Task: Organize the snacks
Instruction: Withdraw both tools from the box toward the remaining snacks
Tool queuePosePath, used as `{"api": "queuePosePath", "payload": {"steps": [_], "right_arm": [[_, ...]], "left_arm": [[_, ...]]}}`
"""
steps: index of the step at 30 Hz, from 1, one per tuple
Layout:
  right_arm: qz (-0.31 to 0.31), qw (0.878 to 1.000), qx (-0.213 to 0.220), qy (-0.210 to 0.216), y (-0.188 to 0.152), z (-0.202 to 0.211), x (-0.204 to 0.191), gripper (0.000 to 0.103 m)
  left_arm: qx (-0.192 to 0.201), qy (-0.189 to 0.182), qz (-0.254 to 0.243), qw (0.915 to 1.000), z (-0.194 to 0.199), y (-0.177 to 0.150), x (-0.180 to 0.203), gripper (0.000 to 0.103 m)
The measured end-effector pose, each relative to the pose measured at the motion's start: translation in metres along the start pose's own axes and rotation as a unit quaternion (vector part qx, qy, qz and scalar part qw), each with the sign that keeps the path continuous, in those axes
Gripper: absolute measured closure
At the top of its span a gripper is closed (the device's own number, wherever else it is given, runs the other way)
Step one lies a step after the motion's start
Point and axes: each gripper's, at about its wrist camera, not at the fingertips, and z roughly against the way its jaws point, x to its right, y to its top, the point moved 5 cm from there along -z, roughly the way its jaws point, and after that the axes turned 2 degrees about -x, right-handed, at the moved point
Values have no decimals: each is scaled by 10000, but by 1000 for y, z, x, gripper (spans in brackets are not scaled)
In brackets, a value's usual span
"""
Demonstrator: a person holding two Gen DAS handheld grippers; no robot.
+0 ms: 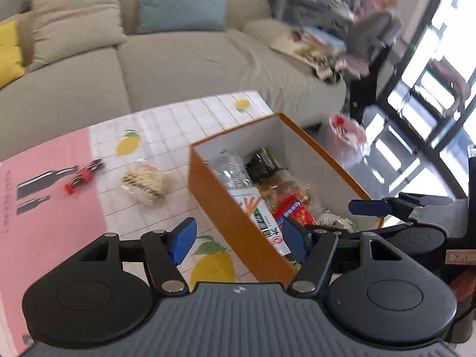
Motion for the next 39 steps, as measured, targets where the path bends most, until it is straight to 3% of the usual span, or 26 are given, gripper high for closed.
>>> {"api": "queuePosePath", "payload": {"steps": [9, 14, 19, 28, 32, 39], "right_arm": [[-342, 9935, 1071, 197, -30, 26, -66, 23], [112, 9888, 1479, 163, -57, 11, -117, 24], [637, 9864, 1493, 248, -72, -20, -154, 25], [924, 9869, 1313, 170, -47, -80, -174, 25], [1000, 9857, 1358, -45, -29, -109, -176, 26], [956, 9866, 1289, -280, -2, -168, -176, 38]], "left_arm": [[655, 351, 752, 9944, 42, -57, -67, 27], [616, 594, 1070, 9906, 32, -88, -105, 28], [490, 781, 1181, 9887, 19, -105, -135, 29], [600, 732, 634, 9935, -21, -81, -173, 29], [625, 1006, 397, 9922, -48, -61, -195, 30], [444, 1366, -213, 9894, -104, -30, -227, 34]]}}
